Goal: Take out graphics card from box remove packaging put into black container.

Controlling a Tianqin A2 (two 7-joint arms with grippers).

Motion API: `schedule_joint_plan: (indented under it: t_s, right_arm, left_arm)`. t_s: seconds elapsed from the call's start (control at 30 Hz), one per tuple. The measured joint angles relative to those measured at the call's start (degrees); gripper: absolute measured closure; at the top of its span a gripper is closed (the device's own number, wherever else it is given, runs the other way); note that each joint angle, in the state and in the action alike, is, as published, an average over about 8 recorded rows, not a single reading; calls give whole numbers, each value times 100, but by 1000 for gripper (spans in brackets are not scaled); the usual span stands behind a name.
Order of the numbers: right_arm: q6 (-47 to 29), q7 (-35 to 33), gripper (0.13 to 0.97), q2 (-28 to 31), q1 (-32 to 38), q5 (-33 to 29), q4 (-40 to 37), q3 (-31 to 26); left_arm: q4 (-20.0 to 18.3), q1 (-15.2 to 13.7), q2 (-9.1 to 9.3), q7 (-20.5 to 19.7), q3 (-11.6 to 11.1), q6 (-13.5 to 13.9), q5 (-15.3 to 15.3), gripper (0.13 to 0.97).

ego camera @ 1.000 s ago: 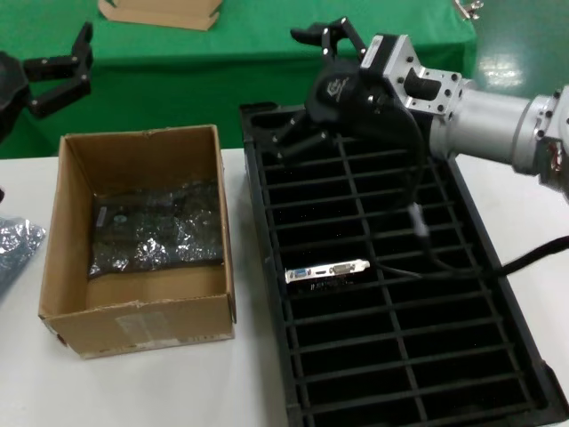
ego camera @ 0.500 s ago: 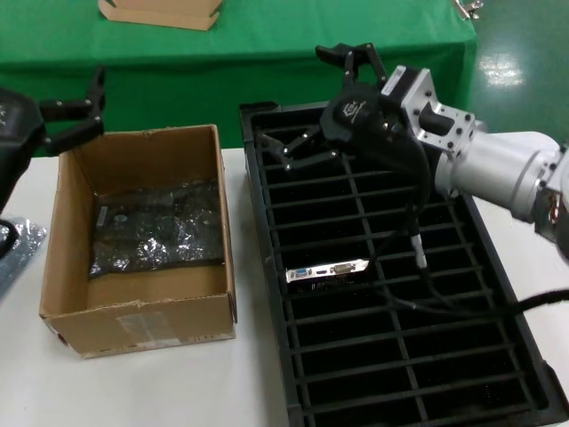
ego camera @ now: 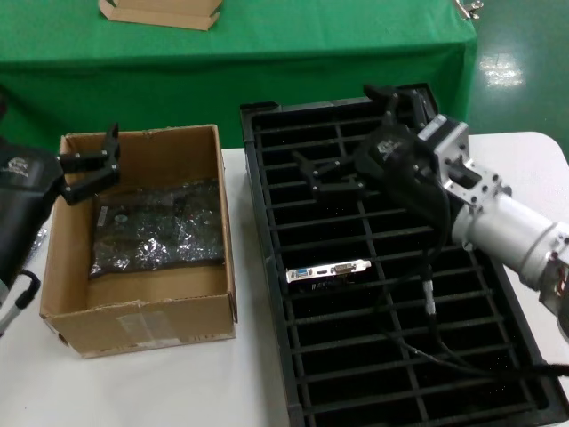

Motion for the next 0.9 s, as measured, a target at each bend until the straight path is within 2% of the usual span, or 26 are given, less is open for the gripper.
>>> schedule_joint_plan:
  t_s: [0.9]
  right_arm:
    - [1770, 71, 129, 108, -2218, 551, 1181, 706]
  left_arm:
    - [-204, 1006, 308, -562, 379, -905, 398, 132]
